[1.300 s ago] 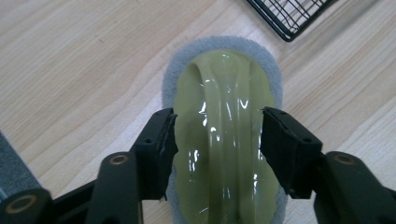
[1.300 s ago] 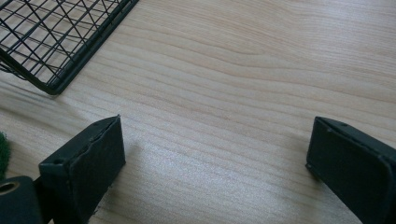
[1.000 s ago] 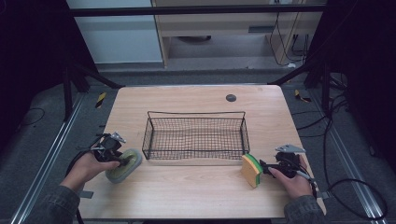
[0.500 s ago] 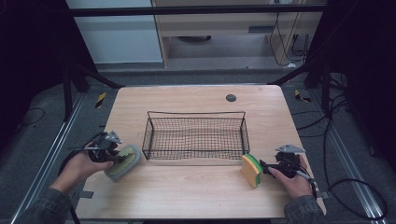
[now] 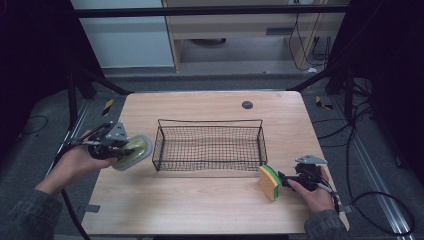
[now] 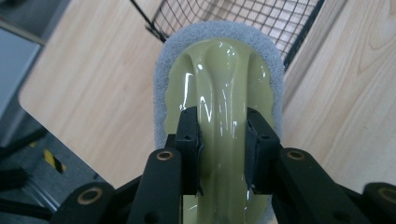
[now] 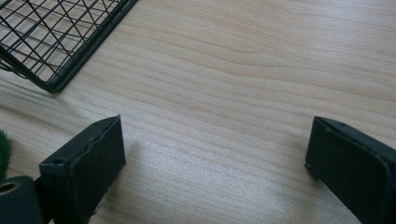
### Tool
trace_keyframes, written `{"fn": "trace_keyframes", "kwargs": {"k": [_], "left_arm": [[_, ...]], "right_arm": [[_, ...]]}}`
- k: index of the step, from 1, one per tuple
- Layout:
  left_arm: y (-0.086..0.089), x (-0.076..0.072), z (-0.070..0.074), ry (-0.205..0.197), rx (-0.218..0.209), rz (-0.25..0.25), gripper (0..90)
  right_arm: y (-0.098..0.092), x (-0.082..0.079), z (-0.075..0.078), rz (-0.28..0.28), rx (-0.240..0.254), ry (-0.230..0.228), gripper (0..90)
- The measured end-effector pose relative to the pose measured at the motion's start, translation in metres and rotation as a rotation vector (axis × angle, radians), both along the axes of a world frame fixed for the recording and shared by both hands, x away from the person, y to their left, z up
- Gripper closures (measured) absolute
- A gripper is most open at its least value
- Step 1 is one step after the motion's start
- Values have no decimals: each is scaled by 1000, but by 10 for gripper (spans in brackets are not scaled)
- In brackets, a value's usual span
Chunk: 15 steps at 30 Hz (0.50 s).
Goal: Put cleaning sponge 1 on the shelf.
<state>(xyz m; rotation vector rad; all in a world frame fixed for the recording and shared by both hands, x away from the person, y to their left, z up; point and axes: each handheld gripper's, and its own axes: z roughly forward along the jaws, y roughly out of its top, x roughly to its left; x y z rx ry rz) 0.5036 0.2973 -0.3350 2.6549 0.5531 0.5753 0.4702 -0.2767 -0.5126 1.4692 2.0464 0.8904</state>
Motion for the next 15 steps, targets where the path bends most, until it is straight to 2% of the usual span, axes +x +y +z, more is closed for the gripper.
{"fn": "trace_keyframes", "kwargs": {"k": [7, 10, 15], "left_arm": [[-31, 23, 18, -24, 4, -97, 704], [-46, 31, 19, -15, 17, -142, 704], [-62, 39, 19, -6, 21, -182, 704]], "right_arm": [[-2, -1, 0, 1, 3, -1, 49], [-4, -3, 0, -7, -5, -3, 49], [-5, -6, 0, -18, -1, -1, 49]]}}
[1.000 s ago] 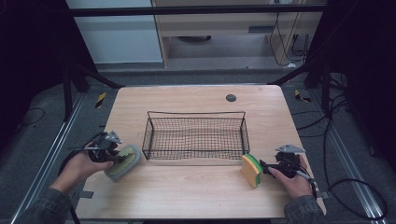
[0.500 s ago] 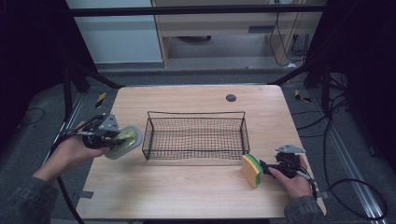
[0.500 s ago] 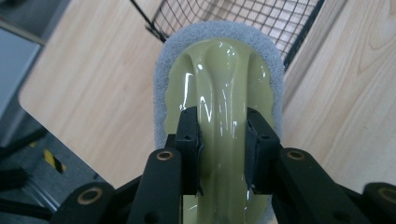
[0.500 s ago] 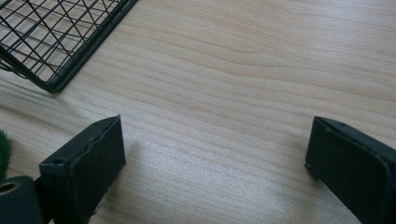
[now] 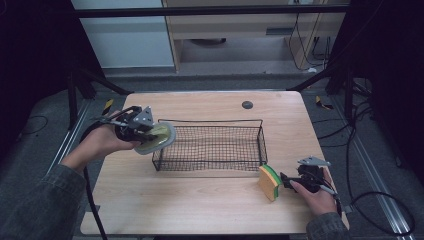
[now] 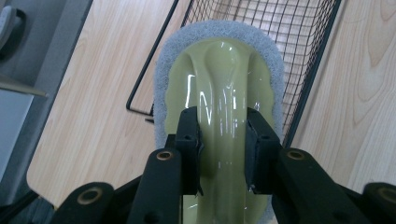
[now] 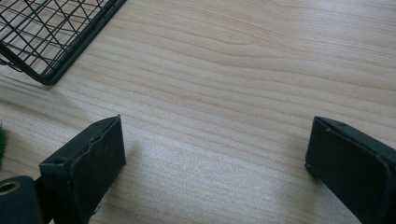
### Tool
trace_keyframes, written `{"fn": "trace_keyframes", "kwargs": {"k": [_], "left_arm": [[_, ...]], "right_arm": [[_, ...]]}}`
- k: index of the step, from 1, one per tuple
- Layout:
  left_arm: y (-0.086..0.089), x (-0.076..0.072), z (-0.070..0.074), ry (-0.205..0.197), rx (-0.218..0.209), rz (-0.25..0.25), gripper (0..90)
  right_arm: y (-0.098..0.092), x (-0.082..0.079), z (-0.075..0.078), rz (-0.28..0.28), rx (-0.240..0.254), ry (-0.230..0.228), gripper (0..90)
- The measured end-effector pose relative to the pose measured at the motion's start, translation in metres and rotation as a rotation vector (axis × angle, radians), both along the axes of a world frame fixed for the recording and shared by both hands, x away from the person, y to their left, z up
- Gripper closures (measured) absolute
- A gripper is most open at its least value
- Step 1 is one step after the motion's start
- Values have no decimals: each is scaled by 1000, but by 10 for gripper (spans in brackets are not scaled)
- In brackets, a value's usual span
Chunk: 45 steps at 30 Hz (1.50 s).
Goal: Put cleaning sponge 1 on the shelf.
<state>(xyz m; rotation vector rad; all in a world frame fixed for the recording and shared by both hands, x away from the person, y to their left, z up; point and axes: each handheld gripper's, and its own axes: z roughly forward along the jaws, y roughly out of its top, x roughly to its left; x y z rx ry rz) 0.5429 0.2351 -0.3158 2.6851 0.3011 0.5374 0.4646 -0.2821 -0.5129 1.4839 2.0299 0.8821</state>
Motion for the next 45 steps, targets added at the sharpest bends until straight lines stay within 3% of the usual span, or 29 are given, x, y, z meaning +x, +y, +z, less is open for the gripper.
{"fn": "trace_keyframes", "kwargs": {"k": [13, 25, 45], "left_arm": [[-32, 13, 2, -2, 20, -71, 703], [-58, 23, -12, 12, 63, -129, 703], [-68, 27, -24, 25, 90, -161, 703]], "right_arm": [[-2, -2, 0, -12, -1, 3, 48], [-3, -2, 0, -9, -6, -1, 48], [-2, -2, 0, -12, -1, 2, 48]]}}
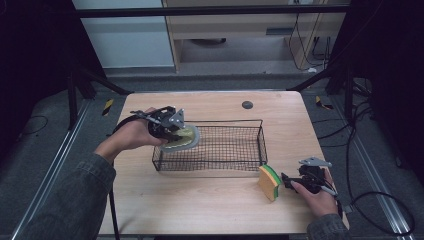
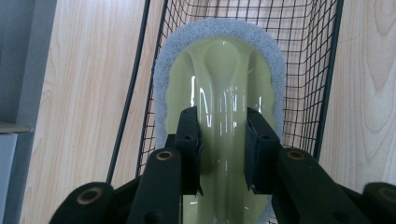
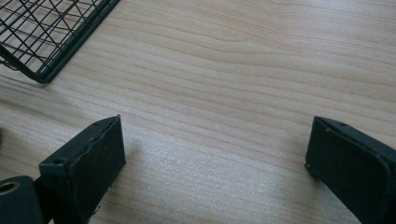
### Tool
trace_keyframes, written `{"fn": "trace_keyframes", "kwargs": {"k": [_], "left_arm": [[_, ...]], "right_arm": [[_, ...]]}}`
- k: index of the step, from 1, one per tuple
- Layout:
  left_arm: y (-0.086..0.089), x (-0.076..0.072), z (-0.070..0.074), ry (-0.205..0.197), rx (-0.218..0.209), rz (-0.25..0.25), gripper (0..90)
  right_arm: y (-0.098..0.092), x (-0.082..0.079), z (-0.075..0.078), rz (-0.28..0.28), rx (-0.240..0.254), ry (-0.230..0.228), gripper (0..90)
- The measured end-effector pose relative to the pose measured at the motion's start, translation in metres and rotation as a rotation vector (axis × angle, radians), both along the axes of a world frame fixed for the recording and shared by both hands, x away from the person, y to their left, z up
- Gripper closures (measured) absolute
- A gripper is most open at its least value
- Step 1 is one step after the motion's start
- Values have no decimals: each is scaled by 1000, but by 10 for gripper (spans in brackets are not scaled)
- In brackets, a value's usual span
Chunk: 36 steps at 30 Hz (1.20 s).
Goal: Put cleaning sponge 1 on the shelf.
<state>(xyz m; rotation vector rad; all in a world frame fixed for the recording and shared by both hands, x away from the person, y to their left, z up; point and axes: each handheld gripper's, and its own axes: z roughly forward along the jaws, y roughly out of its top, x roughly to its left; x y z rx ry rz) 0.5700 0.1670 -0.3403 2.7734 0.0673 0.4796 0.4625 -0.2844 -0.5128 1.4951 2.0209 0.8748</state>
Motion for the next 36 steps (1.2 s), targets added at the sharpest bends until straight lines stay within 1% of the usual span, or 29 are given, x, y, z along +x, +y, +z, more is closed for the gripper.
{"fn": "trace_keyframes", "kwargs": {"k": [6, 8, 15, 22, 25, 28, 31, 36], "left_arm": [[-3, 0, -6, -1, 15, -9, 703], [-4, 0, -10, -2, 27, -11, 703], [-6, 2, -24, 18, 59, -17, 703], [-6, 3, -32, 30, 77, -16, 703], [-5, 3, -36, 33, 92, -16, 703], [-3, 3, -40, 48, 95, -8, 703], [0, 3, -43, 55, 92, 1, 703], [3, 4, -49, 64, 101, 7, 703]], "right_arm": [[0, 0, 0, 0, 0, 0, 48], [0, 0, 0, 0, 0, 0, 48], [0, 0, 0, 0, -1, -1, 48], [0, 0, 0, 0, -1, -2, 48], [0, 0, 0, 0, -1, -2, 48], [0, 0, 0, 1, -1, -2, 48], [0, 0, 0, 1, -1, -2, 48], [0, 0, 0, 0, -1, -2, 48]]}}
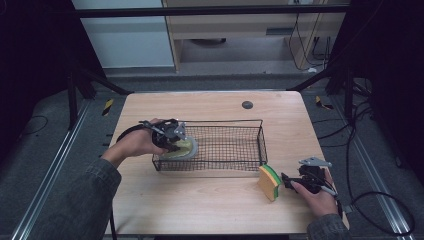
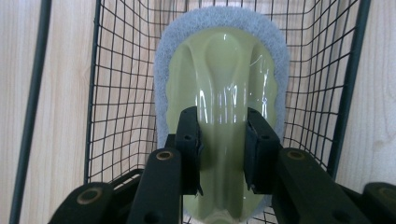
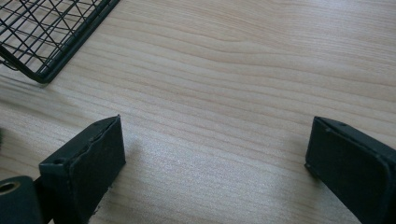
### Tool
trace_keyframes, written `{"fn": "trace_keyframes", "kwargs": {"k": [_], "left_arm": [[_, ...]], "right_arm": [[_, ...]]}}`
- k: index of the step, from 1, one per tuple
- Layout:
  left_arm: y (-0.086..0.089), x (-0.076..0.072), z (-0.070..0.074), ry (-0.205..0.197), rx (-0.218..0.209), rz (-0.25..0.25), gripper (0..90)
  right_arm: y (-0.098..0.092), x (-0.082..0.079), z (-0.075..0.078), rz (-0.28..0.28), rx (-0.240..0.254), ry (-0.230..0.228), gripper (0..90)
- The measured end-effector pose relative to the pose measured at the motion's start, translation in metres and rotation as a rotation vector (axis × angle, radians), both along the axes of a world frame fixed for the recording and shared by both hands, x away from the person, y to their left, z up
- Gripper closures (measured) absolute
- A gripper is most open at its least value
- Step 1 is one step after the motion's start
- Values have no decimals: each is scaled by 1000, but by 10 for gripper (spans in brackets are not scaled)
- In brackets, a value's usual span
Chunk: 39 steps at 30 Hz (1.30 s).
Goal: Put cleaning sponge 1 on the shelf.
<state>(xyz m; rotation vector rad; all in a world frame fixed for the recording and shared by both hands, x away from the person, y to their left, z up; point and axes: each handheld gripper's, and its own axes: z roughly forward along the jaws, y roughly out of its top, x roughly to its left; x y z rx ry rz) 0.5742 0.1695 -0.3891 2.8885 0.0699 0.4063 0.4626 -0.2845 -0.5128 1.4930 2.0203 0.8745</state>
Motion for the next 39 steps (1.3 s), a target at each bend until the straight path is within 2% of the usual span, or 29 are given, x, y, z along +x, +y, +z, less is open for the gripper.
{"fn": "trace_keyframes", "kwargs": {"k": [19, 33, 36, 39], "left_arm": [[5, 4, -21, 37, -1, 24, 702], [-2, 7, -27, 52, 4, 41, 691], [-3, 7, -27, 52, -1, 45, 682], [-3, 7, -24, 61, -31, 59, 655]], "right_arm": [[0, 0, 0, -1, 3, 0, 48], [0, 0, 0, -1, 2, 0, 48], [0, 0, 0, -1, 3, 0, 48], [0, 0, 0, -1, 3, 0, 48]]}}
